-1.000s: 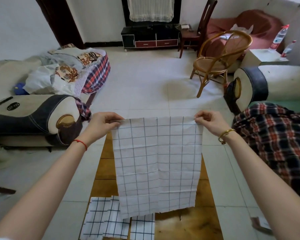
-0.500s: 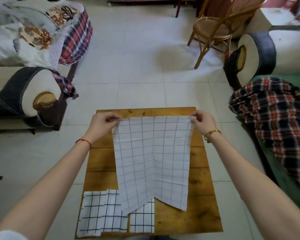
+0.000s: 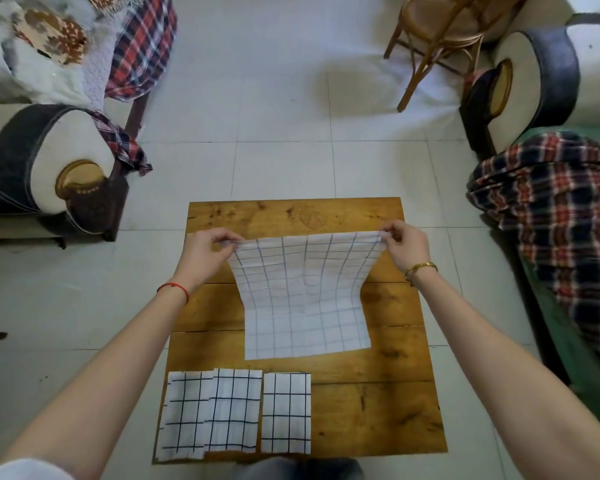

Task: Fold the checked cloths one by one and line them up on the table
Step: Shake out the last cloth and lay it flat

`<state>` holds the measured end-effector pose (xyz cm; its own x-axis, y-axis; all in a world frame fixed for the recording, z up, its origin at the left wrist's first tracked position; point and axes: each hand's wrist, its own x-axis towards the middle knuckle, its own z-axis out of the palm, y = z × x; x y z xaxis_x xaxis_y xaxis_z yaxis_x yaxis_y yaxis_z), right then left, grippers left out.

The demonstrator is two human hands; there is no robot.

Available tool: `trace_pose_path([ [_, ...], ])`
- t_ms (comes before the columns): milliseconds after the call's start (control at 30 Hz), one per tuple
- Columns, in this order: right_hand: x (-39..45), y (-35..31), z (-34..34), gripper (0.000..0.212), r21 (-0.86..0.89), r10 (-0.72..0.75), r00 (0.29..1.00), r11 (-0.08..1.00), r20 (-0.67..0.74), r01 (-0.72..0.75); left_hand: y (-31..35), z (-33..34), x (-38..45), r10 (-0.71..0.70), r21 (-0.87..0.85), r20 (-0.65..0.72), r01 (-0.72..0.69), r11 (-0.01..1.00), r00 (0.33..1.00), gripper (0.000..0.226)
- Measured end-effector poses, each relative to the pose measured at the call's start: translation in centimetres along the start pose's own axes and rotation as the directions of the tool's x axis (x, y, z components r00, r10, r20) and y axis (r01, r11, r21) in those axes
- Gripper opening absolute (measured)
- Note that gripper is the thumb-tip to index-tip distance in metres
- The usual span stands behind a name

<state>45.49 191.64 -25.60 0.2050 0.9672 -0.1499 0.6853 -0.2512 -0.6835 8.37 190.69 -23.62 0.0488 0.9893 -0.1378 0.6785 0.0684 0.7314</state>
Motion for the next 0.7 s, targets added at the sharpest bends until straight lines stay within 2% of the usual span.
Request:
trace_pose_path([
  [300,-1.2,1.9,0.9,0.013,-0.062,-0.007,0.999,0.998,0.032,0.009,-1.3,1.8,-1.6,-0.04,0.032,-0.007,0.04,0.999,0.999,0.014],
  [533,-3.6,4.9,2.4,0.016,-0.135,0.046,0.992,0.99,0.117,-0.03,-3.7,4.8,-4.0,-0.122,0.021,0.086,0.121,0.992,0.989,0.022],
  [700,-5.6,7.3,4.2,0.02,-0.201,0.078,0.974,0.979,0.213,-0.035,-6.6,7.6,-6.4,-0.176,0.028,0.16,0.173,0.984,0.971,0.019],
])
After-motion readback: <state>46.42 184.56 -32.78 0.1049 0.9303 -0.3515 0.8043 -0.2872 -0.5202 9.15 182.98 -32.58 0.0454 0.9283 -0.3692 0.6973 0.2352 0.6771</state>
